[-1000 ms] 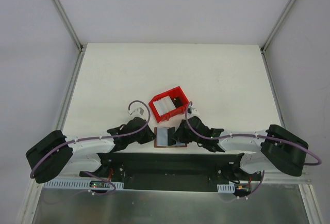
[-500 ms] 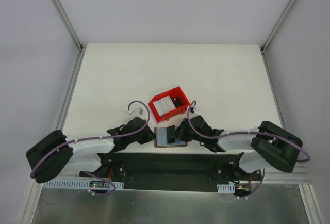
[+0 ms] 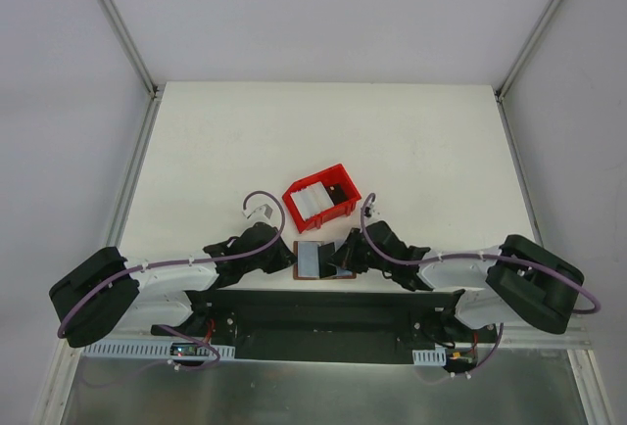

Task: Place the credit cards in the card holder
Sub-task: Insert the credit card into the card holder.

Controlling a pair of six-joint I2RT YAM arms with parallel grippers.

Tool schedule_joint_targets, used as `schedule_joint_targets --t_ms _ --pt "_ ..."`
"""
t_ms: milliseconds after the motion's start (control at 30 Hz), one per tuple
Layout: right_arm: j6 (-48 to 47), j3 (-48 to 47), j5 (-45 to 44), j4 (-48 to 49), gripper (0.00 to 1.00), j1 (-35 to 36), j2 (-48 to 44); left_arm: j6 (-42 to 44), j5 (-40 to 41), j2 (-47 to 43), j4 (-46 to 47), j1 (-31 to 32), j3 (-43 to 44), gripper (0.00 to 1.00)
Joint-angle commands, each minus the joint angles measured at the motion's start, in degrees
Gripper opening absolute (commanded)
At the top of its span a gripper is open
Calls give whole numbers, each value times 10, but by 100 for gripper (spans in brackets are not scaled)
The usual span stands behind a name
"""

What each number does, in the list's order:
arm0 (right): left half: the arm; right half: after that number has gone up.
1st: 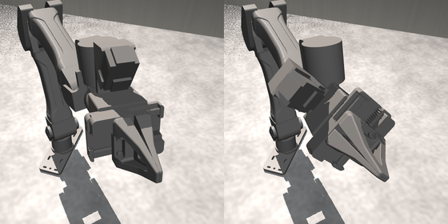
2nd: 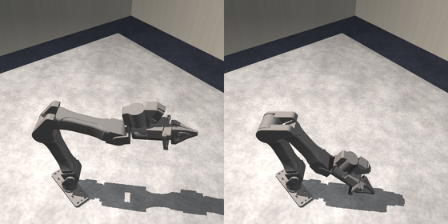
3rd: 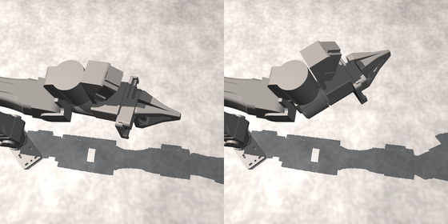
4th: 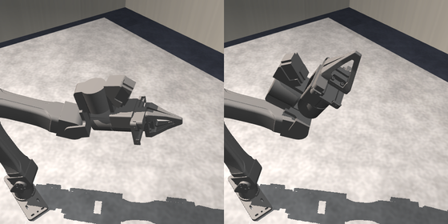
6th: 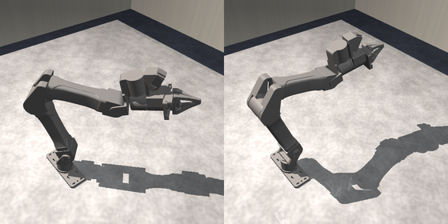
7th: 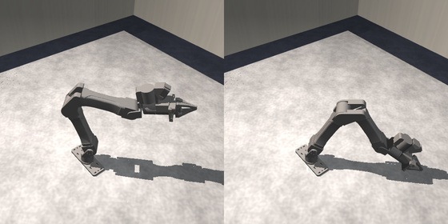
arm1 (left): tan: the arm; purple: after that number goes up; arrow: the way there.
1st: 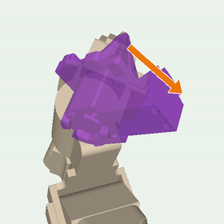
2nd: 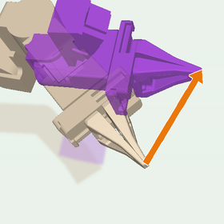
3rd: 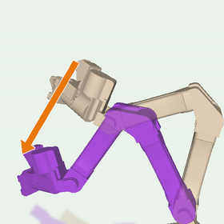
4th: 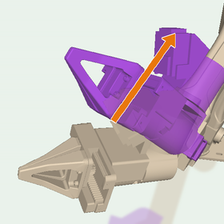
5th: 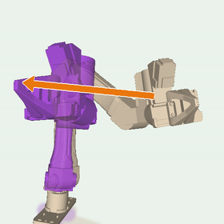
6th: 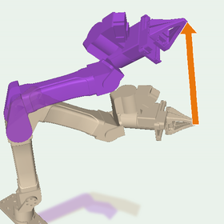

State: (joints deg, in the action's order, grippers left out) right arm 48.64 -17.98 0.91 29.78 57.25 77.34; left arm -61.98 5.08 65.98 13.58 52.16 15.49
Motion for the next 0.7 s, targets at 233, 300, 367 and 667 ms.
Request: schedule_joint_targets --t_ms 233,300,367,667 --pt "5 -38 8 -42 1 4 55 21 12 13 -68 4 -18 0" --pt "2 -37 2 -37 1 5 56 21 12 10 -67 3 -19 0" --pt "1 -32 -6 -39 1 3 48 20 11 9 -67 4 -21 0" --pt "-3 -9 -60 -66 1 -5 2 20 9 0 -66 3 -24 0"
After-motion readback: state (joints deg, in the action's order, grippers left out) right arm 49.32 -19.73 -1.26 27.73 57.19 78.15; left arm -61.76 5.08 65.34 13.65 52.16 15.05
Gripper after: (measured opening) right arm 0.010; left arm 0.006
